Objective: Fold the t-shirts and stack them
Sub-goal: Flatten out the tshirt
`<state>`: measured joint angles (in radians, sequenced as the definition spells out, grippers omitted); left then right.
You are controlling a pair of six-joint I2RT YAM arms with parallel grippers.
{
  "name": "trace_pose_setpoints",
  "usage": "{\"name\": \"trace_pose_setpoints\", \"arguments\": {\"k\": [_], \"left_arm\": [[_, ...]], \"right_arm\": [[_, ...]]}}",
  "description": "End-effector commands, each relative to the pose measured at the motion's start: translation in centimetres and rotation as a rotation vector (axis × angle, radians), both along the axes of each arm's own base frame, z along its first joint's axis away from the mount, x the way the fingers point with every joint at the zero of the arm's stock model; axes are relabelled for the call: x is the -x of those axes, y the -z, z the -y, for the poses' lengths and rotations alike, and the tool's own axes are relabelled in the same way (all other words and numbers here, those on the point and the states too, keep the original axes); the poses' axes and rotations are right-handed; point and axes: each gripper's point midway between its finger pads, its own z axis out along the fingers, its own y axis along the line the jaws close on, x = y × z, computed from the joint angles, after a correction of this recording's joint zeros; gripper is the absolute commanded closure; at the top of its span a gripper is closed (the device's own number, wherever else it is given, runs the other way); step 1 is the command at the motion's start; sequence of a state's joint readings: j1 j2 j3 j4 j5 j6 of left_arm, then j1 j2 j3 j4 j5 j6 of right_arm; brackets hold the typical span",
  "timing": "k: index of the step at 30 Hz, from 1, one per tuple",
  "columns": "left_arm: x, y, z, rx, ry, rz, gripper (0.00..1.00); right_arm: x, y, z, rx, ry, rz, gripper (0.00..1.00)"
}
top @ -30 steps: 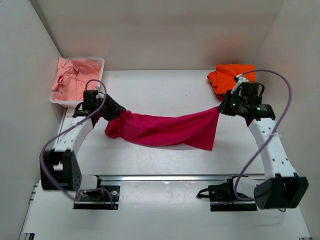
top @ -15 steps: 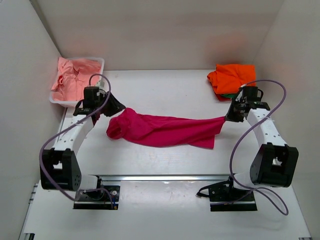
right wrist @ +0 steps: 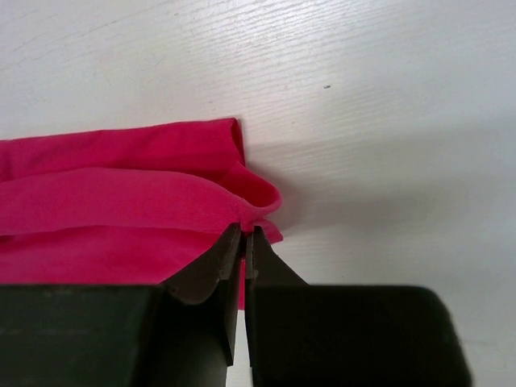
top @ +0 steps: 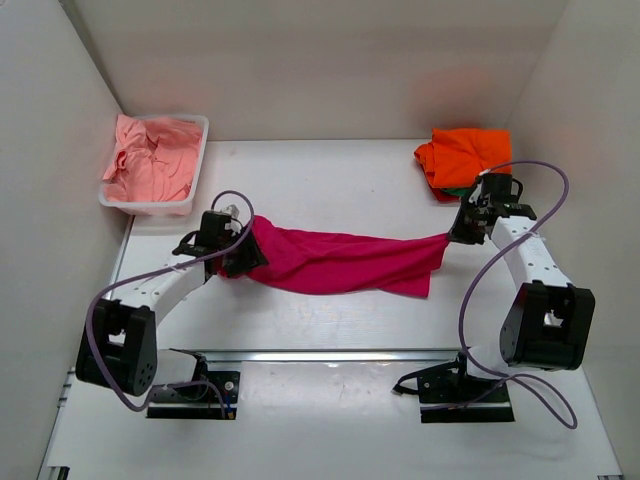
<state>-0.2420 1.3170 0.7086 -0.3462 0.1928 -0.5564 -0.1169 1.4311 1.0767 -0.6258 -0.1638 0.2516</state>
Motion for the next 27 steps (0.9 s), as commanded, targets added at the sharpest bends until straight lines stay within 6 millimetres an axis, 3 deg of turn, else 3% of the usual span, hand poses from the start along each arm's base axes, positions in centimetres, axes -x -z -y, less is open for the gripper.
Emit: {"name": "trace_pose_setpoints", "arguments": {"k": [1,6,7,8,9,11,13,14,17,18,22,27], "left_arm": [[-2.2,-0.5,0.2,-0.025,-0.014,0.092,0.36],[-3.9,0.6,2.4,-0.039,0.035,0.077,0.34],[-4.2,1.2,3.0,-0.038,0.041,0.061,0.43],[-4.9,1.1,3.6,-0.033,0.052,0.065,0.74],[-4.7,1.1,4.9,-0.035,0.084,0.037,0.9],[-5.3,-0.1,6.1,-0.041,0.11,0.049,0.93],[-5.2,-1.9,8.2,-0.022,0.147,0.093,0.93],[-5.3,-3.0,8.9,0.009,0.155,0.114,0.88],[-4.6,-4.4,9.8,0.102,0.175,0.108,0.6],[-4.5,-4.8,10.0,0.135,0.174,0.108,0.57],[-5.0,-6.6,8.4,0.152,0.139,0.164,0.44],[-4.9,-6.3,5.6,0.127,0.09,0.174,0.42]], "right_arm": [[-0.2,-1.4,-0.7,-0.008,-0.009,0.066,1.0],[-0.2,-1.5,-1.0,-0.015,-0.013,0.074,1.0],[-0.3,-1.6,-1.0,-0.019,-0.011,0.079,1.0],[-0.2,-1.7,-1.2,-0.02,-0.018,0.081,1.0],[-0.3,-1.8,-1.0,-0.025,-0.008,0.083,0.99],[-0.2,-1.7,-0.8,-0.011,-0.005,0.073,1.0],[0.2,-1.3,-1.0,-0.014,-0.01,0.066,1.0],[0.2,-1.3,-0.8,-0.01,-0.015,0.072,1.0],[0.5,-0.6,-0.1,-0.012,0.006,0.049,1.0],[0.4,-0.6,0.1,-0.007,0.018,0.045,1.0],[0.5,-0.1,0.8,-0.001,0.03,0.027,1.0],[0.5,0.1,0.6,-0.013,0.025,0.024,1.0]]}}
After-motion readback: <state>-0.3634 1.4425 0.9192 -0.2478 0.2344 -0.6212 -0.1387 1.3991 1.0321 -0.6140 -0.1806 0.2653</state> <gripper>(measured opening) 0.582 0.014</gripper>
